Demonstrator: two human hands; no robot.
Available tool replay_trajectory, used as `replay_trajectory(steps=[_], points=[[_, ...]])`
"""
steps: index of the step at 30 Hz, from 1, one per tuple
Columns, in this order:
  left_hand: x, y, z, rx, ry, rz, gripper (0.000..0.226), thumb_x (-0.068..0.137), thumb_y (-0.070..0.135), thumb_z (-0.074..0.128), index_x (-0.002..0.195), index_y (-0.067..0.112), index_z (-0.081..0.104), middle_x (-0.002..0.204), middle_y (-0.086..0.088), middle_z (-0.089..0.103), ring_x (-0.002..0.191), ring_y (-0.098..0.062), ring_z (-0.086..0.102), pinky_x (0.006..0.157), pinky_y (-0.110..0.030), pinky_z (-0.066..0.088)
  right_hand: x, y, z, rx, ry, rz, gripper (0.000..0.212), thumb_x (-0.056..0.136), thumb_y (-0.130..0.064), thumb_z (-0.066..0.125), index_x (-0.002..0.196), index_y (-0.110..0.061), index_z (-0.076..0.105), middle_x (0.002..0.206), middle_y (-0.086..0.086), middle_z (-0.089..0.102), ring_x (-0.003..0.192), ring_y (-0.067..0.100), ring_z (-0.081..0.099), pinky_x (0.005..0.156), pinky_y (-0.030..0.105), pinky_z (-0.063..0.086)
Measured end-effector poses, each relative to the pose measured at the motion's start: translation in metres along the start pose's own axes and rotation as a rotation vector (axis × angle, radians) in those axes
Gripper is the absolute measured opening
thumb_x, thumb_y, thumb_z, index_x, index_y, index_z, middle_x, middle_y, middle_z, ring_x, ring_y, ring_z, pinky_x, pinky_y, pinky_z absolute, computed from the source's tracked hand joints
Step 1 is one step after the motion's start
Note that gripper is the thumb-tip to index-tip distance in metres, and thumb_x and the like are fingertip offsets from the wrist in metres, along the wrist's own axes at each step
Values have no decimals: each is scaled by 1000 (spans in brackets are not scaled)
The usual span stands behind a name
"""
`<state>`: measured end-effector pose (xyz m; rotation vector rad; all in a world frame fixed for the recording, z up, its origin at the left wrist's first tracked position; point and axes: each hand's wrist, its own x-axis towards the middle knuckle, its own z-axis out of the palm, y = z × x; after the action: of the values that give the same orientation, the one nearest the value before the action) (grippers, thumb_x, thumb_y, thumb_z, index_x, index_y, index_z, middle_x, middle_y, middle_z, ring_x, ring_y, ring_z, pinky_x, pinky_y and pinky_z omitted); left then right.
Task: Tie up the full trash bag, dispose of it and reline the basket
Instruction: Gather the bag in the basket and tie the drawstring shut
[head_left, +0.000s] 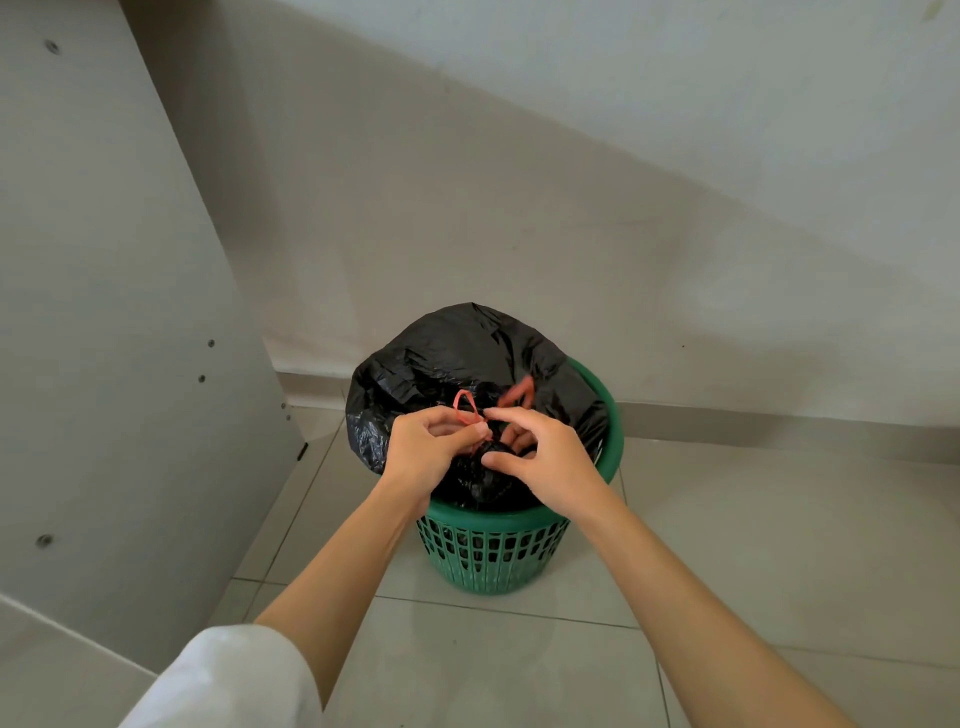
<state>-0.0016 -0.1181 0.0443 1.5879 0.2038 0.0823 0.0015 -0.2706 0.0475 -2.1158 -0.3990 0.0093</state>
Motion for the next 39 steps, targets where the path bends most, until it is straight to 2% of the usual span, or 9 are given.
replay_trajectory(steps=[3, 6, 10, 12, 16, 20, 30, 36, 39], points=[[1, 0, -4, 141, -37, 71, 8, 75, 9, 77, 80, 10, 71, 71, -6, 73, 69, -13, 70, 70, -19, 54, -2, 6, 7, -39, 22, 7, 44, 80, -22, 73, 123, -17, 61, 108, -7, 57, 92, 9, 54, 74, 2, 38], [1, 1, -7, 271, -60, 197, 8, 77, 14, 77, 82, 12, 71, 75, -4, 73, 74, -16, 70, 76, -25, 56, -2, 3, 9, 22, 21, 35, 34, 84, -22, 69, 118, -19, 65, 111, -6, 58, 95, 10, 54, 75, 3, 37], [-1, 3, -5, 361, -13, 313, 4, 79, 15, 75, 81, 16, 72, 77, 2, 72, 75, -8, 69, 77, -22, 56, 4, -7, 12, 98, 38, 125, 22, 89, -21, 63, 110, -17, 66, 110, -1, 58, 100, 9, 51, 74, 1, 34], [-2, 3, -5, 379, -4, 341, 5, 79, 14, 75, 81, 18, 71, 77, 4, 72, 75, -6, 69, 77, -23, 56, 9, -9, 16, 89, 43, 182, 22, 89, -20, 63, 110, -15, 66, 116, 3, 60, 105, 12, 51, 75, 8, 35], [-4, 1, -8, 438, -29, 368, 7, 80, 11, 73, 82, 18, 72, 81, 5, 73, 78, -5, 68, 77, -25, 56, 14, -12, 21, 100, 10, 276, 21, 86, -15, 64, 106, -12, 67, 117, 6, 59, 106, 17, 54, 81, 22, 35], [-10, -1, -7, 492, -50, 420, 7, 82, 10, 70, 85, 17, 71, 81, 9, 71, 76, -1, 65, 73, -21, 54, 13, -13, 19, 119, -48, 318, 18, 85, -12, 63, 103, -10, 66, 112, 4, 63, 101, 15, 56, 80, 23, 36], [-5, -6, -14, 582, -47, 505, 10, 81, 9, 71, 91, 13, 72, 86, 6, 67, 82, -6, 64, 75, -18, 53, 14, -11, 28, 132, 43, 324, 12, 89, -15, 61, 97, -8, 68, 106, 5, 65, 91, 13, 55, 77, 22, 36], [2, -4, -18, 726, -122, 575, 17, 81, 6, 70, 95, 16, 75, 88, 5, 67, 82, -6, 62, 77, -16, 51, 16, -7, 33, 57, -1, 306, 11, 95, -15, 52, 89, -11, 61, 112, 7, 61, 100, 20, 55, 78, 25, 36], [7, -2, -19, 778, -145, 656, 19, 83, 5, 68, 99, 12, 74, 90, 0, 68, 81, -11, 63, 76, -23, 52, 17, -5, 31, 128, -26, 315, 13, 97, -17, 48, 88, -13, 57, 112, 7, 60, 102, 19, 53, 79, 26, 35]])
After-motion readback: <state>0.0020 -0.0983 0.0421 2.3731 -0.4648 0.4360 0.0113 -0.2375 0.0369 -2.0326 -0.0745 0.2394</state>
